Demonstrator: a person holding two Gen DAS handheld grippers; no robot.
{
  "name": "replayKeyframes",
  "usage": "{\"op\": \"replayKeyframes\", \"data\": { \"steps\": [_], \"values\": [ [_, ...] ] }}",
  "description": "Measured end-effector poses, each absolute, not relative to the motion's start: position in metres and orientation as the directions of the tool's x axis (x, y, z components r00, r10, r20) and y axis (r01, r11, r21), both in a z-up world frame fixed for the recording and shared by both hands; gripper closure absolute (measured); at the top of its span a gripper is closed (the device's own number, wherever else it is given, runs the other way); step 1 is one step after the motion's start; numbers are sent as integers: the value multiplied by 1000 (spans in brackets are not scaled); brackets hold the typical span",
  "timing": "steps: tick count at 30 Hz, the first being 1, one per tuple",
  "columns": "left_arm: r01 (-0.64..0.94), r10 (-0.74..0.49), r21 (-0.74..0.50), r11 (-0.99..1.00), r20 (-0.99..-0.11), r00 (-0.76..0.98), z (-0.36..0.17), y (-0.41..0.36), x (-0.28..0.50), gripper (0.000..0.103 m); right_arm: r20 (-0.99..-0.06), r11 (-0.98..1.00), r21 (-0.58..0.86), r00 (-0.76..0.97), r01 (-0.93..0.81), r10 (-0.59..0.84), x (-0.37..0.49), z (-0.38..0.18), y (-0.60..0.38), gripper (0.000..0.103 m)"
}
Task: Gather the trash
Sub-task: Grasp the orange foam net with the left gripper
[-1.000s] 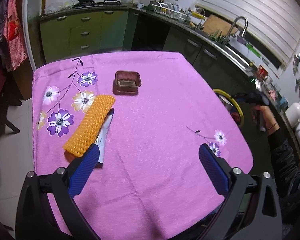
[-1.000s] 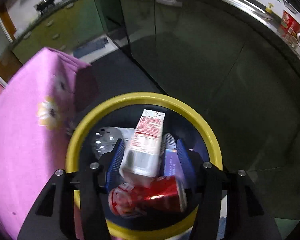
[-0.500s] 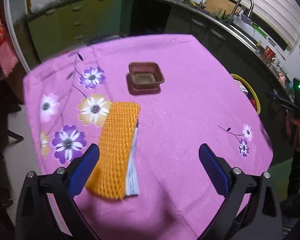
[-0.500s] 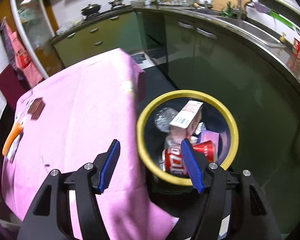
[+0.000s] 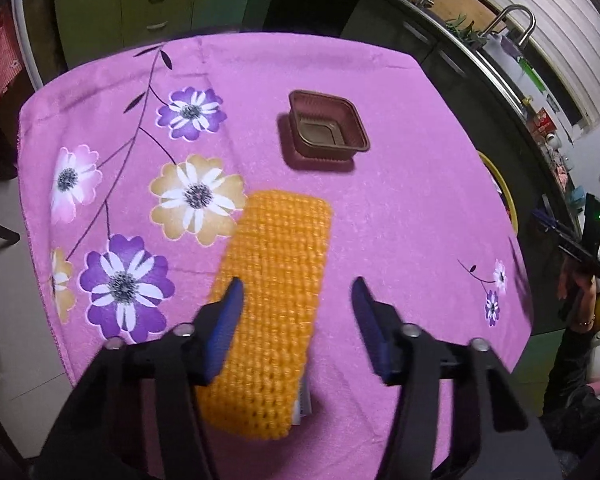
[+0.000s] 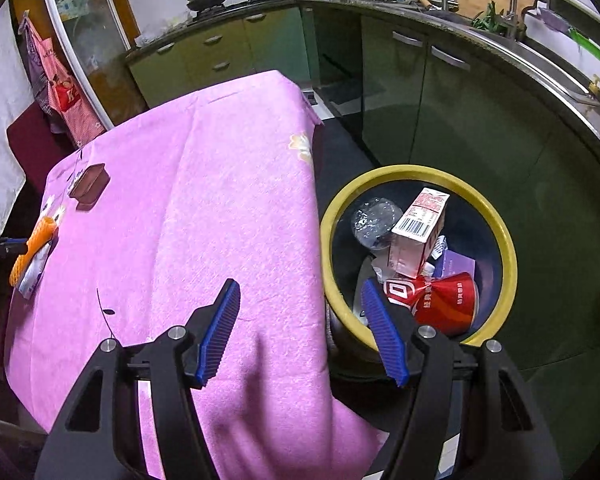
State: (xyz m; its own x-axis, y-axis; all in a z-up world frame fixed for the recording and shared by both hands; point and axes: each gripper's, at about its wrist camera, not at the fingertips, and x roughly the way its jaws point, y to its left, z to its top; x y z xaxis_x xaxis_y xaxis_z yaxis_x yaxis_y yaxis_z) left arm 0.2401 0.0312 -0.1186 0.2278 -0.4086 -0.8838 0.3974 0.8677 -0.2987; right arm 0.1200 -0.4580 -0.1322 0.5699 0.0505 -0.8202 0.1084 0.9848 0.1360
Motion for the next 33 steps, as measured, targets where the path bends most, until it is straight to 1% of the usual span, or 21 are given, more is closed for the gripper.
{"op": "replayKeyframes", "data": {
  "steps": [1,2,5,7,9,13,14,15,16,17,19,21,22,23,30,31,33],
  "values": [
    [399,-409,-296,868,-882,235,-117,32,240,72,-821,985,135,569,109,50,120,-132,-457,40],
    [398,-405,-289,871,-881,245,-115,33,239,82,-821,985,134,569,108,49,120,-132,-457,40],
    [402,-381,-250,881,-879,288,-107,34,236,100,-821,985,136,568,102,55,119,-132,-456,40],
    [407,-371,-234,883,-880,297,-103,34,234,103,-822,986,134,567,97,56,119,-132,-454,40],
    [406,-367,-230,884,-881,300,-99,35,233,103,-821,987,134,568,94,57,119,-132,-453,40],
    [455,-368,-213,865,-885,286,-93,28,226,103,-820,988,132,569,84,61,117,-131,-451,40],
    [448,-355,-193,873,-881,312,-91,28,225,100,-821,988,132,568,83,62,117,-132,-451,40],
    [445,-339,-172,879,-882,327,-90,27,224,95,-821,988,132,567,81,63,116,-132,-451,40],
    [437,-315,-148,887,-886,340,-90,27,225,77,-822,988,134,566,81,65,117,-133,-451,40],
    [431,-304,-137,892,-887,348,-90,27,226,56,-822,987,136,565,80,67,117,-133,-451,40],
    [438,-311,-143,887,-887,341,-92,25,228,41,-824,987,140,562,77,73,116,-135,-451,40],
    [451,-323,-159,878,-892,316,-95,22,230,35,-826,987,144,559,73,79,116,-136,-450,40],
    [454,-326,-164,876,-894,306,-97,21,231,31,-827,987,142,556,73,78,116,-137,-450,40],
    [454,-324,-166,875,-899,295,-99,19,233,29,-829,987,140,554,73,76,115,-138,-450,40],
    [432,-307,-193,881,-928,212,-123,20,249,29,-833,987,144,548,72,82,115,-141,-453,39],
    [431,-301,-190,882,-931,205,-126,20,251,31,-834,987,144,546,71,82,115,-141,-453,39],
    [423,-303,-201,884,-934,190,-131,22,254,43,-836,987,143,543,70,82,116,-143,-452,39]
  ]
}}
